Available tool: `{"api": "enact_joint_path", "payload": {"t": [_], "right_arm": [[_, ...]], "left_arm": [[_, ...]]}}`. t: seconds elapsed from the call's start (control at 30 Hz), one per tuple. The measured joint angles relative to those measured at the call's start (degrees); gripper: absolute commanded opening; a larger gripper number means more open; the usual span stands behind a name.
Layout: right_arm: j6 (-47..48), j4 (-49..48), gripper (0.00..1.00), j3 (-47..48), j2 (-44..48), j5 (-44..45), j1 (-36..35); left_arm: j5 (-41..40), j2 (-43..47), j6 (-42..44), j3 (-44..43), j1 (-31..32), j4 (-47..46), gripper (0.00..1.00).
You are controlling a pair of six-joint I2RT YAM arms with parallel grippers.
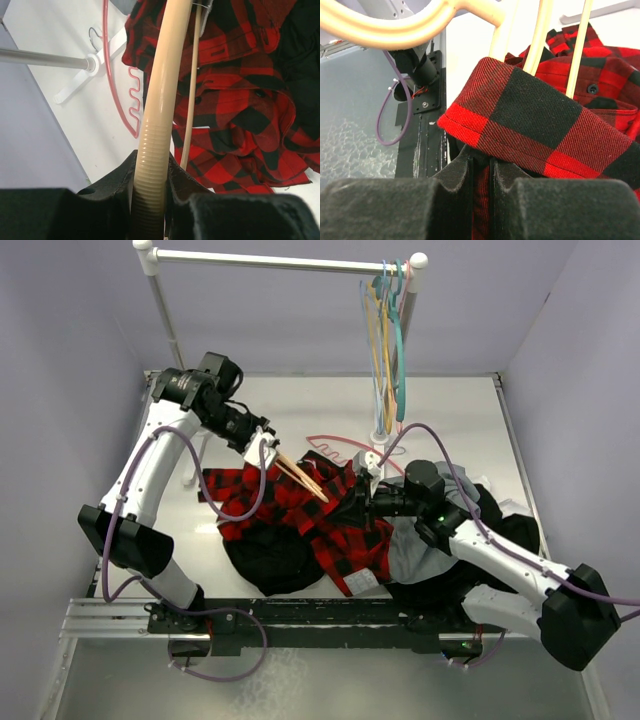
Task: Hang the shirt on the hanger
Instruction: Hang the shirt on the hanger.
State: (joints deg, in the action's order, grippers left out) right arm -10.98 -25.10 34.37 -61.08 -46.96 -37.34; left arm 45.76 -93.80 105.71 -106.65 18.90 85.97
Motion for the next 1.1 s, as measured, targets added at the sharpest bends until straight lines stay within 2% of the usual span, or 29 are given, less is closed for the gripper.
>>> {"api": "enact_joint_path", "payload": {"t": [0.57,0.73,0.83,1.0,1.1], "right_arm": [[0.02,2.58,0.00,1.55,-1.55,8.00,-3.48],[0.04,2.08,0.03,1.55,-1.55,10.01,-3.67],[0.02,1.73,0.10,1.55,-1.55,10.99,-3.85],[0.02,1.38,0.15,1.55,-1.55,11.93,-3.96],[0.11,0.55,0.23,1.55,-1.55,13.05,-3.96]], "left_arm": [[-1.11,0.07,-4.31,0.92,1.05,-6.19,0.00],[-1.11,0.07,-4.70,1.03,1.07,-7.89,0.00],[-1.11,0.04,-4.94,1.07,1.07,-8.72,0.00],[-1.18,0.04,-5.64,1.14,1.07,-9.53,0.00],[-1.18,0.04,-6.21,1.18,1.07,-9.81,0.00]]}}
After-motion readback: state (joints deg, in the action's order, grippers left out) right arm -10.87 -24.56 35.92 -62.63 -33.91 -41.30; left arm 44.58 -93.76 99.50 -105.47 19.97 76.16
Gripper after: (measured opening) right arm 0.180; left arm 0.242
